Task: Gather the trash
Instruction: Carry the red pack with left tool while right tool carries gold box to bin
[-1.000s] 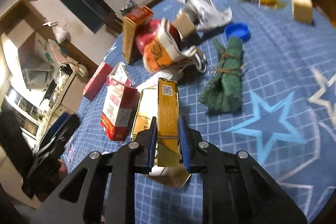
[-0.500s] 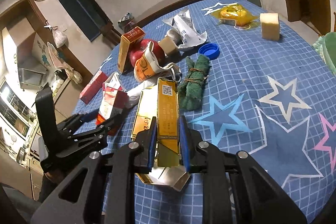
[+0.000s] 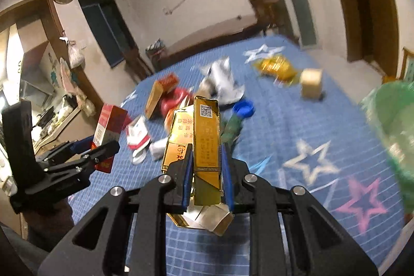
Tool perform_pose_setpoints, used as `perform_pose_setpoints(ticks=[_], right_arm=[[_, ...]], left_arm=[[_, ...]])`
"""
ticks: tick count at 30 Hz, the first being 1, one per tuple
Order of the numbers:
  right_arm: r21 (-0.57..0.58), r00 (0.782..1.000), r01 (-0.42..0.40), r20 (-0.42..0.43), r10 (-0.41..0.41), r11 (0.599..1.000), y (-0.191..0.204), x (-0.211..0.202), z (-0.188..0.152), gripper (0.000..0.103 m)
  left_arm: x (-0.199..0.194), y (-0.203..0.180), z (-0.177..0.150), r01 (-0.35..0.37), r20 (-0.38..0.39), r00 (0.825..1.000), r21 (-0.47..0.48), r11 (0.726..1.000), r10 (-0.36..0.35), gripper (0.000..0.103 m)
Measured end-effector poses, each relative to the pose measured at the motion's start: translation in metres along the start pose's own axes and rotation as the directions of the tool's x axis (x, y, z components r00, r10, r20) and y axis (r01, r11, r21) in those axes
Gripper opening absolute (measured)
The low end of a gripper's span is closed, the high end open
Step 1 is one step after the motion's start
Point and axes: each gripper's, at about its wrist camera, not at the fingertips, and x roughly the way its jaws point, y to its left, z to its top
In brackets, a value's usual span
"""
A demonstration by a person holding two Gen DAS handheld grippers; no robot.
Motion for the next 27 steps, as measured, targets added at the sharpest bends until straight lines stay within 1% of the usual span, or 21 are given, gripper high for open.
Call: perform_pose_setpoints(ticks=[3,5,6,8,9,11,12,14,15,16,17,19,21,23,25,26,27], right_arm=[[0.002,0.997,0.050,0.061,-0.050,0.999,-0.016,-0.023,0.015,0.019],[0.015,0.989,0.101,0.103,-0.102,0.995,-0.033,-0.044,0.027,0.019],[0.022,0.985,0.127,0.117,-0.129,0.992,-0.042,-0.053,0.032,0.019],[0.044,0.972,0.187,0.136,-0.192,0.981,-0.062,-0.072,0.042,0.019],[0.056,0.963,0.222,0.141,-0.228,0.973,-0.073,-0.082,0.046,0.019],[0.071,0.941,0.296,0.146,-0.304,0.952,-0.094,-0.099,0.053,0.019],[0.083,0.927,0.338,0.144,-0.347,0.938,-0.106,-0.108,0.056,0.019],[0.099,0.904,0.396,0.131,-0.407,0.913,-0.127,-0.122,0.062,0.019],[0.103,0.894,0.421,0.124,-0.431,0.901,-0.136,-0.127,0.064,0.019],[0.108,0.876,0.459,0.107,-0.470,0.882,-0.150,-0.133,0.067,0.019],[0.111,0.866,0.482,0.093,-0.492,0.869,-0.160,-0.134,0.069,0.019],[0.118,0.842,0.528,0.058,-0.536,0.841,-0.182,-0.138,0.073,0.019],[0.124,0.828,0.553,0.026,-0.560,0.824,-0.198,-0.140,0.073,0.019],[0.130,0.815,0.576,-0.008,-0.580,0.807,-0.213,-0.139,0.072,0.019],[0.137,0.803,0.595,-0.048,-0.595,0.792,-0.229,-0.136,0.069,0.019],[0.139,0.798,0.602,-0.062,-0.599,0.787,-0.234,-0.136,0.067,0.019],[0.141,0.796,0.605,-0.078,-0.600,0.784,-0.239,-0.134,0.065,0.019]], left_arm=[[0.005,-0.033,0.028,0.055,0.024,0.998,0.030,0.998,-0.056,0.059],[0.009,-0.063,0.048,0.120,0.043,0.991,0.068,0.990,-0.123,0.059],[0.011,-0.074,0.055,0.138,0.050,0.988,0.086,0.987,-0.143,0.059],[0.017,-0.103,0.072,0.200,0.052,0.977,0.127,0.972,-0.208,0.059],[0.021,-0.122,0.082,0.239,0.048,0.967,0.150,0.959,-0.248,0.059],[0.029,-0.159,0.098,0.286,0.043,0.953,0.200,0.937,-0.300,0.059],[0.032,-0.172,0.103,0.307,0.037,0.946,0.217,0.927,-0.322,0.059],[0.042,-0.211,0.117,0.370,0.006,0.923,0.260,0.892,-0.385,0.059],[0.046,-0.225,0.120,0.383,-0.002,0.918,0.275,0.882,-0.397,0.059],[0.052,-0.244,0.125,0.396,-0.014,0.912,0.297,0.869,-0.411,0.059],[0.059,-0.262,0.129,0.406,-0.023,0.907,0.319,0.856,-0.421,0.059],[0.071,-0.290,0.135,0.416,-0.040,0.902,0.343,0.842,-0.429,0.059],[0.085,-0.315,0.137,0.441,-0.070,0.892,0.349,0.827,-0.447,0.059],[0.102,-0.340,0.140,0.481,-0.116,0.874,0.344,0.806,-0.472,0.059],[0.118,-0.361,0.140,0.509,-0.155,0.860,0.334,0.793,-0.486,0.059],[0.125,-0.371,0.139,0.517,-0.171,0.856,0.334,0.788,-0.488,0.059],[0.131,-0.380,0.138,0.518,-0.180,0.855,0.337,0.786,-0.486,0.059]])
